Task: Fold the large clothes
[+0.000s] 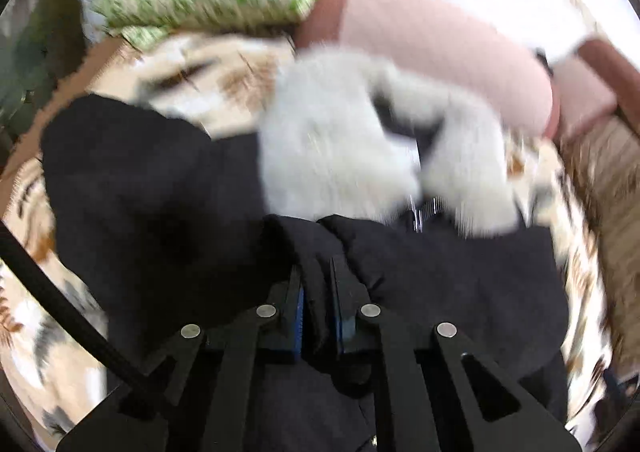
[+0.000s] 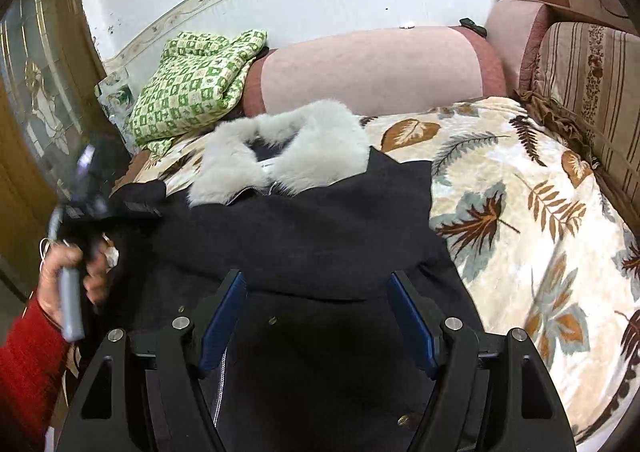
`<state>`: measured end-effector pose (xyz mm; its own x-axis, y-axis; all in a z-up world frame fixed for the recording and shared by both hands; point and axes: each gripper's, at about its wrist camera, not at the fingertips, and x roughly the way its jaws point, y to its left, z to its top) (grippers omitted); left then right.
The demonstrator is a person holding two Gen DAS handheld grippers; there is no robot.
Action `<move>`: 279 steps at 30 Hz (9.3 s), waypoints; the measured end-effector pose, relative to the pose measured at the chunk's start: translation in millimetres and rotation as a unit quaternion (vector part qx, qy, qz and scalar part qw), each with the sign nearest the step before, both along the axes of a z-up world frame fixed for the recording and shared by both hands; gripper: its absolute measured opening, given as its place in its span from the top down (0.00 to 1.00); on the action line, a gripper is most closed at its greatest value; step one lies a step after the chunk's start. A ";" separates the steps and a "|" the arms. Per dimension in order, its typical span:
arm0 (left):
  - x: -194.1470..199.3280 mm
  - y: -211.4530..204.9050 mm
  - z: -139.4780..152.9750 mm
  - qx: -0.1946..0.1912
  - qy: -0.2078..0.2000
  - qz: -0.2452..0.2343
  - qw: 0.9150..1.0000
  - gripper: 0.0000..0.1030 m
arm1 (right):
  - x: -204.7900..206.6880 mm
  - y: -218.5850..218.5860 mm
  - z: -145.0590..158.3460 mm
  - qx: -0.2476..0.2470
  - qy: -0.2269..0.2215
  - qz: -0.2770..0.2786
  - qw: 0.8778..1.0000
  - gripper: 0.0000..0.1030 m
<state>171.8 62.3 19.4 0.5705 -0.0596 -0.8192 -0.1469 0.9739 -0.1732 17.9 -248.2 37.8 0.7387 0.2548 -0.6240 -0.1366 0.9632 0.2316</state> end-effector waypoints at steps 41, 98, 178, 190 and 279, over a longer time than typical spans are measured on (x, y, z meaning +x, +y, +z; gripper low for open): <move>-11.7 369.0 -104.3 -0.301 -0.005 0.284 0.911 0.27 | 8.2 20.0 -7.9 0.028 0.006 -0.076 0.997 0.20; -111.1 85.8 11.0 -0.073 -0.064 -0.026 0.995 0.26 | 101.8 -9.4 -34.3 0.039 0.046 -0.099 0.993 0.16; -248.4 77.1 26.7 0.080 -0.080 0.062 0.992 0.10 | -152.2 -34.1 41.2 0.010 -0.163 -0.197 0.967 0.08; -239.7 70.9 9.2 0.106 -0.057 0.056 0.991 0.10 | -137.4 -51.6 11.9 0.014 -0.116 -0.210 0.971 0.08; -205.5 89.9 46.3 -0.117 -0.106 -0.039 0.987 0.84 | -55.2 -55.3 7.1 0.186 0.013 0.028 0.982 0.84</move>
